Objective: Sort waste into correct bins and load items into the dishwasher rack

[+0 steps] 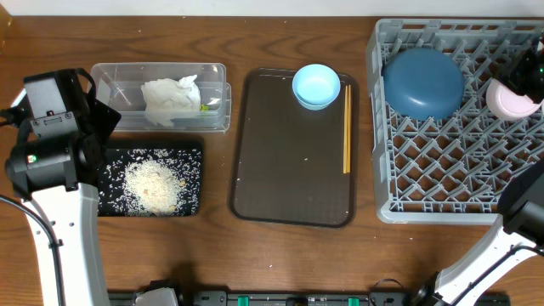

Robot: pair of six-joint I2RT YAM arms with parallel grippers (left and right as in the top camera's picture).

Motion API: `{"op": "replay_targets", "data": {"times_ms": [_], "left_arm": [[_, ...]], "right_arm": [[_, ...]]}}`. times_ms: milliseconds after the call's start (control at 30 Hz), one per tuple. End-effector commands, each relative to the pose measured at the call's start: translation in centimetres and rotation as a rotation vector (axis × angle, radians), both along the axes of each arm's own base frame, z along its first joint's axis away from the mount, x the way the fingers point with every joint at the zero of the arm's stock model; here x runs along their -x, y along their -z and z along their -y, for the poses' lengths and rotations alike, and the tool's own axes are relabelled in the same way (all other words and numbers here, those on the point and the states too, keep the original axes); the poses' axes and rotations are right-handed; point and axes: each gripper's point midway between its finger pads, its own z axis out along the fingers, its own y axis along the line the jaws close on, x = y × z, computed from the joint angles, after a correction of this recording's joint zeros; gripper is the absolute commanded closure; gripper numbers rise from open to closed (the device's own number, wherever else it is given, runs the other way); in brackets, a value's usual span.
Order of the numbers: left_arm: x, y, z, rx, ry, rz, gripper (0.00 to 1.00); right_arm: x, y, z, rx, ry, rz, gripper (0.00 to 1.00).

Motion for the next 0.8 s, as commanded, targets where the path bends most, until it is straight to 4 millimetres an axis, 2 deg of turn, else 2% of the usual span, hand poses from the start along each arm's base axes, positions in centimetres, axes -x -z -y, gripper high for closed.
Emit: {"op": "replay_targets", "data": {"times_ms": [0,100,167,233,333,400,567,667,767], "left_arm": [[0.2,0.2,-0.5,-0.008,-0.028,-0.007,0.10],[0.2,0.2,-0.5,-0.008,-0.027,-0.007,0.10],[0.2,0.2,-0.5,-0.008,-0.027,-0.007,0.10],[0.2,0.2,-0.5,-0.008,-0.028,-0.007,0.10],[0.2,0.2,-0.5,-0.008,-0.028,-0.007,0.09],[0.2,0.2,-0.5,-0.008,-0.027,-0.007,0.10],[0.2,0.2,-0.5,-0.008,-0.027,-0.007,0.10],[0.2,0.2,-0.5,-0.008,-0.027,-0.007,0.10],[0.2,0.2,-0.5,-0.008,-0.028,-0.007,0.10]], "right_arm": [[0.3,-3.3,0.9,0.100,0.036,0.033,0.99],[1.4,-4.8,3.0,0.197,0.147,0.006,0.91],[2.1,-5.7,4.3,0.255,0.207,-0.004,0.75],[2.6,-6.2,5.1,0.294,0.237,-0.014,0.62],[3.4,-5.7,6.4,0.345,0.278,-0.056,0.58],[4.1,-5.0,6.9,0.365,0.297,-0.102,0.60],[6.1,-3.0,6.8,0.331,0.373,-0.223,0.96],[7.8,-2.5,7.3,0.341,0.454,-0.294,0.99],[8.3,-2.4,7.8,0.363,0.484,-0.317,0.99]]}}
